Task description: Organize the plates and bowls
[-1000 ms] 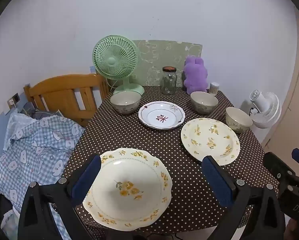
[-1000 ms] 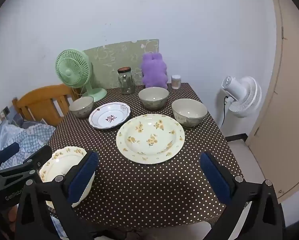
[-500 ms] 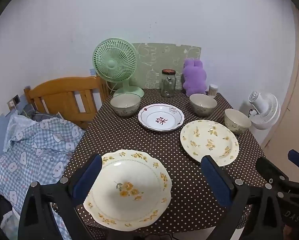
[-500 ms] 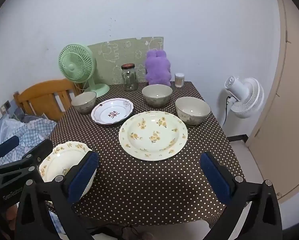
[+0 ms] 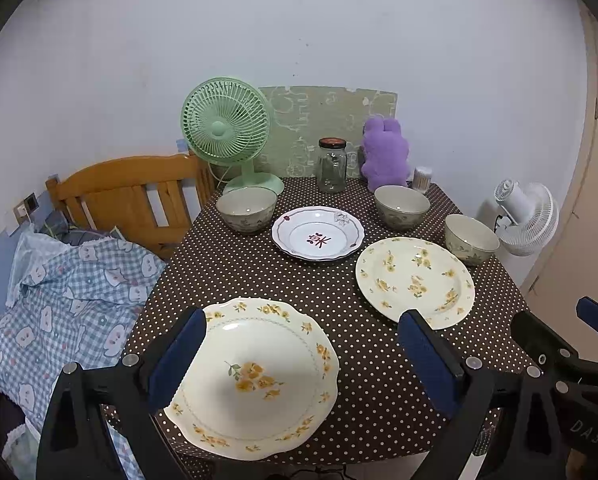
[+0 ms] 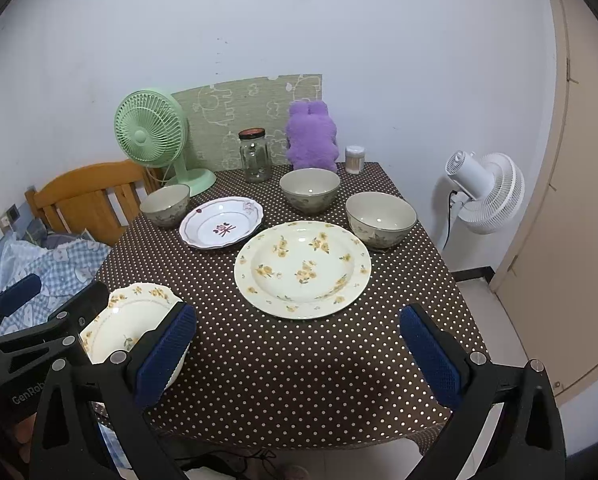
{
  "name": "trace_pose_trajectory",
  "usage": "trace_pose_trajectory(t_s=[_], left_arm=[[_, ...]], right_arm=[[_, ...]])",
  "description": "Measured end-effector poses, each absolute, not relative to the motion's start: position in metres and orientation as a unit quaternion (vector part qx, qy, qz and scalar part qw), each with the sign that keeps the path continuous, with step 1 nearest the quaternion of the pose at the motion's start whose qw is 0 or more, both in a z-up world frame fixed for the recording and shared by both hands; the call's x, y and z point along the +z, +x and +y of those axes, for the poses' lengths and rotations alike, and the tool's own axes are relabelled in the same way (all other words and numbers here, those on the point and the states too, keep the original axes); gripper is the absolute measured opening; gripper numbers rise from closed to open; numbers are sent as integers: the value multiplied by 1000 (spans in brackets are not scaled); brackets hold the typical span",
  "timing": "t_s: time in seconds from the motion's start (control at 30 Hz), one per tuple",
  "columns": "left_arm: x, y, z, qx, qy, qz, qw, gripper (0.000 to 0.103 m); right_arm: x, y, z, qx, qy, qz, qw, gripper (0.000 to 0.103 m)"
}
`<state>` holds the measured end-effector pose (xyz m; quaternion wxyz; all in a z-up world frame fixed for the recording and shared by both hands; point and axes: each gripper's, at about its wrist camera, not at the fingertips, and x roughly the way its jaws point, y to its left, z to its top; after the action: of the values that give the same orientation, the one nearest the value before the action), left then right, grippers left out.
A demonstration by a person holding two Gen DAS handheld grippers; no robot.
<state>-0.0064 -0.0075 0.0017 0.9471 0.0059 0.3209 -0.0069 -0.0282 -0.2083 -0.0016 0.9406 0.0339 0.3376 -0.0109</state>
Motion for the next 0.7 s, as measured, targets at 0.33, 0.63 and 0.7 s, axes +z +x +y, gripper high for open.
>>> trace_pose_trajectory(t_s=[0.33, 0.63, 0.7], left_arm=[[3, -7, -7, -7, 6, 322, 947, 97], [1, -4, -10, -6, 7, 320, 947, 97], [1, -4, -10, -7, 8, 321, 947, 97]], right_arm=[[-2, -29, -209, -11, 30, 338, 941, 103], [-2, -29, -209, -11, 29, 338, 941, 103], [-2, -27, -209, -10, 28, 340, 940, 103]])
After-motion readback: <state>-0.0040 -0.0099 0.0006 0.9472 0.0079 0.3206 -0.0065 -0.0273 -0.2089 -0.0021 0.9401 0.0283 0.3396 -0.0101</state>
